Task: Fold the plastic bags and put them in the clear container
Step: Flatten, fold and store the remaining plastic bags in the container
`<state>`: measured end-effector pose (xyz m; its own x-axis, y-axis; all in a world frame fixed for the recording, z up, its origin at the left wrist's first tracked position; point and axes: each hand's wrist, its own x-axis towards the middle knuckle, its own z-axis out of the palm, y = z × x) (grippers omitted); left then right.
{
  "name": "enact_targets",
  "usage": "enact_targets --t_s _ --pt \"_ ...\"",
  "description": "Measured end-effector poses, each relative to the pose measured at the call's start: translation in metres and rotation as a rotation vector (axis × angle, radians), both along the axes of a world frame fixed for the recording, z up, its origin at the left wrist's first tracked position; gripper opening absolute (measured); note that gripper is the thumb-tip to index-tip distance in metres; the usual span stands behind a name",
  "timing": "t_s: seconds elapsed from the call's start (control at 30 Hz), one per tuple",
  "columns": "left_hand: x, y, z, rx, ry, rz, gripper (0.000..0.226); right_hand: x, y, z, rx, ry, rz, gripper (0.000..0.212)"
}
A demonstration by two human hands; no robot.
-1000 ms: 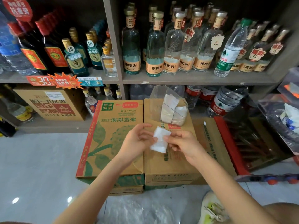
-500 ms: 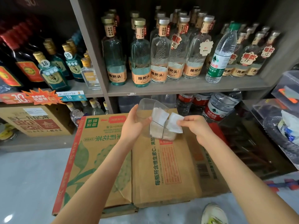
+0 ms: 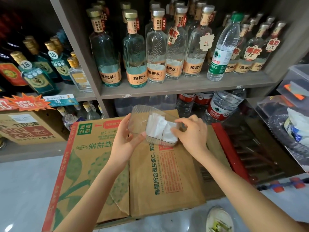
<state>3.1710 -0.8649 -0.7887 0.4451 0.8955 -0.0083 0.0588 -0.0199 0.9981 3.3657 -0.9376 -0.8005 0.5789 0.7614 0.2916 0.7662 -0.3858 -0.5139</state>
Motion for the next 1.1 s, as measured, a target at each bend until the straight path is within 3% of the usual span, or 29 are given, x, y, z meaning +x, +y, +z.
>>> enact_targets --t_s 0.17,0.4,0.73,0.9,1.1 --pt "0.000 0.000 0.000 0.000 -0.005 -0.008 0.070 0.007 -0.015 -0.001 0.113 -0.006 0.156 0.031" --pt "-0.003 -0.002 -0.003 0.046 0.008 -0.007 0.080 0.003 -0.003 0.011 -0.307 -0.110 0.074 0.047" --pt "-0.006 -0.007 -0.007 0.084 0.018 -0.012 0.076 -0.008 0.016 0.005 -0.512 -0.084 0.044 0.049" --pt "-0.005 -0.008 -0.005 0.081 0.034 -0.003 0.072 -0.005 0.015 0.010 -0.500 -0.055 0.072 0.050" --pt "0.004 -0.003 0.000 0.044 0.094 0.010 0.073 0.002 -0.010 0.017 -0.285 0.151 0.067 0.046"
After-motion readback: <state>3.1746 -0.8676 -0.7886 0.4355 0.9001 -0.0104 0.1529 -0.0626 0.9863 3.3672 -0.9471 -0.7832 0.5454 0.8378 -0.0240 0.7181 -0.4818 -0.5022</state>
